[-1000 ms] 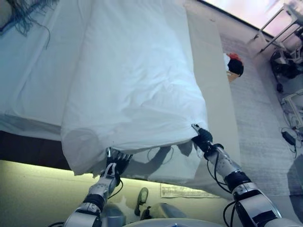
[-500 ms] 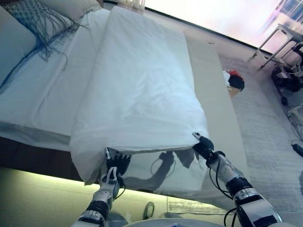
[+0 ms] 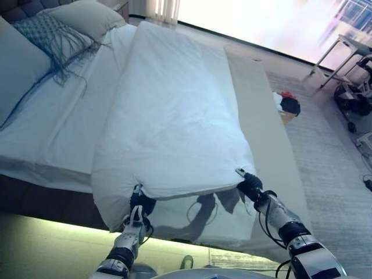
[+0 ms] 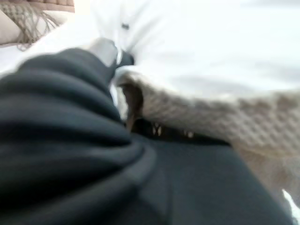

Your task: Make the bed neatly

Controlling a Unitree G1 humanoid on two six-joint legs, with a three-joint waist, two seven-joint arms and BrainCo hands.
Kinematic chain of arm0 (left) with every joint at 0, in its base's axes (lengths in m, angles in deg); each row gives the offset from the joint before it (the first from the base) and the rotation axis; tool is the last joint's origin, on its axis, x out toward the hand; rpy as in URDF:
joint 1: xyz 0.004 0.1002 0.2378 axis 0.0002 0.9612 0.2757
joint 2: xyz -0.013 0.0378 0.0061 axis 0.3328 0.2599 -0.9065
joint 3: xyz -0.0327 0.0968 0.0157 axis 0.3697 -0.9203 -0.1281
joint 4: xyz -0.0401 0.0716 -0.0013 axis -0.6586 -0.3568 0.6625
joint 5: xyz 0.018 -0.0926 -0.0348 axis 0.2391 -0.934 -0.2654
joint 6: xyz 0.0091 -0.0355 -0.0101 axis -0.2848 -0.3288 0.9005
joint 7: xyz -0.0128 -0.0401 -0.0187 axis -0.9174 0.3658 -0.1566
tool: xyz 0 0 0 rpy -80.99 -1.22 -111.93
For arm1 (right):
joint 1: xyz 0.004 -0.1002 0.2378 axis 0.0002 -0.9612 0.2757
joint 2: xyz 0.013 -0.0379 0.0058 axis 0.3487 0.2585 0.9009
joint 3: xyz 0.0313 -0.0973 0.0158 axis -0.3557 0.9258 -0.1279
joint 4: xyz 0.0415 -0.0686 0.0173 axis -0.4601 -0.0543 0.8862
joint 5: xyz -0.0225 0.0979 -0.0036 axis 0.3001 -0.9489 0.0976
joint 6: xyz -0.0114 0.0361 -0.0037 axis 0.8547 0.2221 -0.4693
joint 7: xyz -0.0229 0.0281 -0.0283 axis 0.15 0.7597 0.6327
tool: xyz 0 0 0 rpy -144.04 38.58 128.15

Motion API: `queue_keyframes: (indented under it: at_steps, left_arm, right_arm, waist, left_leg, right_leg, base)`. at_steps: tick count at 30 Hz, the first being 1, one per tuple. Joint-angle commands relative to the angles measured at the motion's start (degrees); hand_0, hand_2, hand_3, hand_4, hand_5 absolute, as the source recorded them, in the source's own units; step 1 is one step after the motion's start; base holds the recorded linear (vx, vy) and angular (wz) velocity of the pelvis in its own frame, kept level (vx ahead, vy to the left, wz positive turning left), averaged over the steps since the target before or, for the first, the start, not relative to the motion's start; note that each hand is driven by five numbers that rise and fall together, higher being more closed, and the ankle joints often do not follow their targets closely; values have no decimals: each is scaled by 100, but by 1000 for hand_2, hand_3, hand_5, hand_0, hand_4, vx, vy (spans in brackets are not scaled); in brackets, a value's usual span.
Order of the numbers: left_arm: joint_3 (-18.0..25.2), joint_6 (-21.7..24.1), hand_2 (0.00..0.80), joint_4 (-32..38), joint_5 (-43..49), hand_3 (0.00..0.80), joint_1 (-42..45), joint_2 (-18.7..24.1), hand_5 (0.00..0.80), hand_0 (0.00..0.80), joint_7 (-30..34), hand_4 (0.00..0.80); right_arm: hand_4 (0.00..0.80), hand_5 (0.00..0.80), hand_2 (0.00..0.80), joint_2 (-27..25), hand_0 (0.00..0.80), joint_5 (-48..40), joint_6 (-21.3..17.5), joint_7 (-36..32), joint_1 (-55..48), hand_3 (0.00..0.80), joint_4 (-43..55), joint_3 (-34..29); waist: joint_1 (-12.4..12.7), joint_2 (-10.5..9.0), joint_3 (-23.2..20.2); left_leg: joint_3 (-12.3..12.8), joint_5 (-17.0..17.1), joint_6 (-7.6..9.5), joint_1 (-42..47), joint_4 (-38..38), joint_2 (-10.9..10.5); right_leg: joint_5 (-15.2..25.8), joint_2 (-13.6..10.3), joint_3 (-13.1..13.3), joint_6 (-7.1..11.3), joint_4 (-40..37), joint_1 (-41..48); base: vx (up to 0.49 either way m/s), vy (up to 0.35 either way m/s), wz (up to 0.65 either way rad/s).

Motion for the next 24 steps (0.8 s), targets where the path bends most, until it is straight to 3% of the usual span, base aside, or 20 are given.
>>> queue_keyframes:
  at_steps: [1, 6, 8, 10, 17, 24]
  left_arm:
    - [63, 20, 800, -21, 19, 800, -415, -135, 800, 800, 346, 800]
    - [169, 69, 800, -95, 62, 800, -387, -102, 800, 800, 310, 800]
    - [244, 85, 800, -149, 203, 800, -350, -90, 800, 800, 321, 800]
    - [319, 120, 800, -190, 363, 800, -318, -78, 800, 800, 323, 800]
    - [886, 247, 800, -226, 1279, 800, 41, 241, 800, 800, 574, 800]
    - [1929, 237, 800, -594, 1340, 800, 234, 903, 800, 800, 1062, 800]
  right_arm:
    - [800, 800, 800, -273, 800, 72, -242, -184, 225, 800, -21, -459]
    - [800, 800, 800, -281, 800, 193, -212, -170, 187, 800, -127, -481]
    - [0, 0, 0, -296, 0, 433, -156, -19, 140, 0, -224, -504]
    - [0, 0, 0, -293, 0, 555, -180, 63, 68, 0, -291, -514]
    - [0, 0, 0, -164, 0, 1121, -80, -901, -1067, 0, -356, -452]
    - [0, 0, 0, 113, 0, 1500, 140, -1415, -1781, 0, -2081, -1045]
  waist:
    - [41, 27, -70]
    - [62, 48, -78]
    - [76, 62, -77]
    - [80, 77, -85]
    - [-24, 280, -69]
    - [-162, 653, -124]
  left_leg:
    - [-66, 28, -65, -231, -137, 219]
    - [-84, 25, -57, -220, -137, 202]
    - [-97, 15, -51, -209, -137, 188]
    - [-118, 3, -42, -214, -137, 168]
    - [-158, 19, -8, -304, -137, 47]
    - [-169, 16, 53, -293, -137, -121]
  right_leg:
    - [-552, -466, -266, 711, 187, 497]
    - [-560, -475, -285, 709, 197, 510]
    - [-567, -485, -305, 709, 200, 528]
    - [-569, -490, -300, 708, 189, 531]
    - [-590, -603, -203, 720, 199, 456]
    - [-649, -734, -121, 749, 275, 436]
  base:
    - [0, 0, 0]
    - [0, 0, 0]
    - [5, 19, 1]
    - [7, 48, 3]
    - [-37, 118, 4]
    - [-53, 138, 1]
